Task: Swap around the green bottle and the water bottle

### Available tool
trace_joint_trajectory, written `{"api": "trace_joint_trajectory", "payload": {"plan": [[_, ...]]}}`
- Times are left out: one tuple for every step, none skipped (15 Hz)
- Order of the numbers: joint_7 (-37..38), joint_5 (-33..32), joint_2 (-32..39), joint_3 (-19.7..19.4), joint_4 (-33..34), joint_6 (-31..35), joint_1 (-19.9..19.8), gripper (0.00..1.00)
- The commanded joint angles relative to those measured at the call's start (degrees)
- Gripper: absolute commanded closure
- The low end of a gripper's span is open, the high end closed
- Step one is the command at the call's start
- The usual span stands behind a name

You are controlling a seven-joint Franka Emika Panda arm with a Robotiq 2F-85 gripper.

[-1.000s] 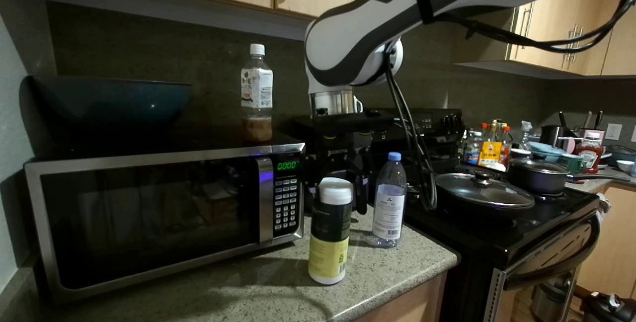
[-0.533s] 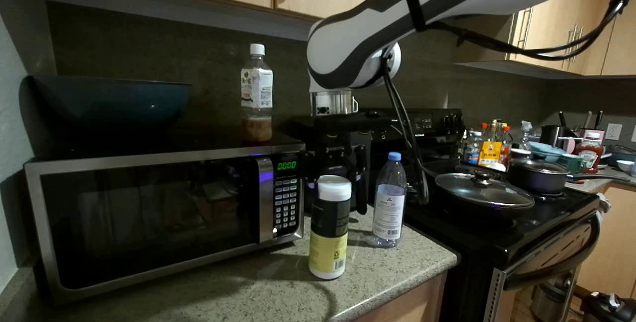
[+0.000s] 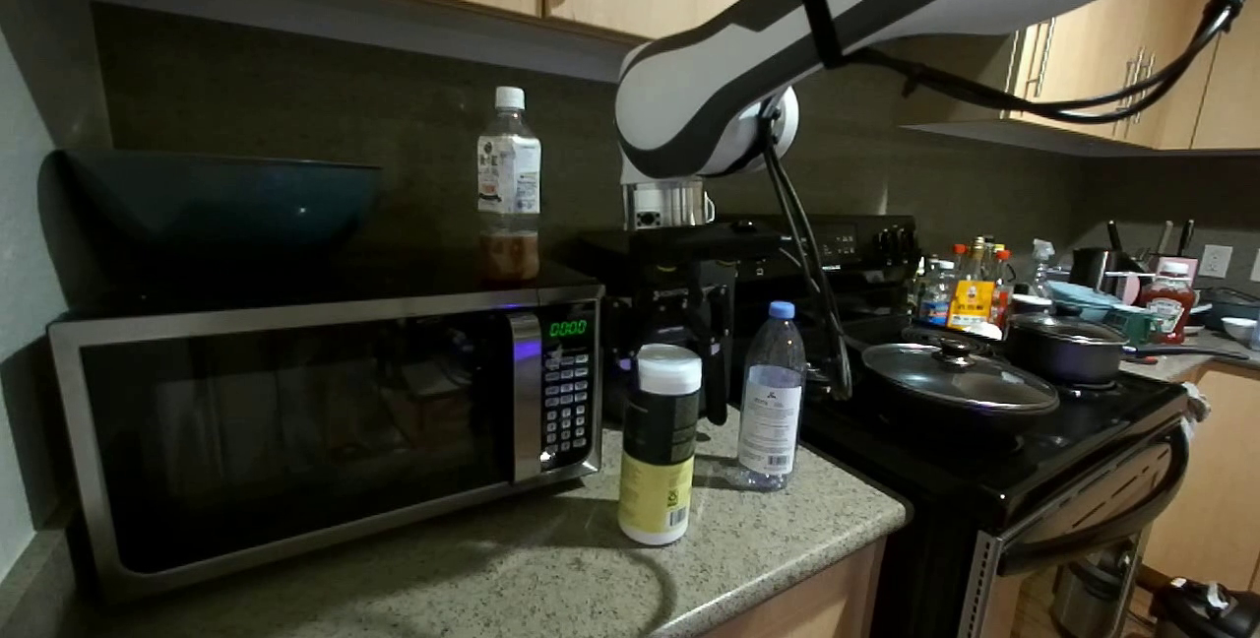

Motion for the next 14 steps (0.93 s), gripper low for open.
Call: {"api": "trace_joint_trajectory", "payload": {"plan": [[0.98, -0.41, -1.83, -0.56, -2.7, 0.87, -0.79, 0.32], [1.33, -0.51, -1.95, -0.85, -2.92, 0.96, -0.8, 0.32], [1.6, -0.46, -2.05, -1.12, -3.14, 0.99, -0.9, 0.32], [1.97, -0.36, -2.13, -1.39, -3.32, 0.93, -1.04, 0.32], [2.37, -0.41, -2.31, -1.64, -3.63, 0.91, -1.19, 0.32], [2.93, -0.61, -2.57, -1.92, -4.05, 0.88, -1.33, 0.32], [3.41, -0.63, -2.81, -2.15, -4.44, 0.94, -1.45, 0.32], [4.01, -0.65, -3.06, -2.45, -4.89, 0.96, -1.55, 0.32], [4.56, -0.61, -3.29, -2.66, -5.27, 0.97, -1.66, 0.32], [5.04, -0.59, -3.56, -2.85, -5.72, 0.96, -1.8, 0.32], [5.63, -0.59, -3.86, -2.97, -6.17, 0.96, -1.95, 0.32], [6.0, -0.54, -4.12, -3.05, -6.56, 0.96, -2.1, 0.32], [6.39, -0.57, -4.3, -3.13, -6.86, 0.94, -2.18, 0.32], [6.5, -0.46, -4.39, -3.15, -7.05, 0.92, -2.29, 0.32]]}}
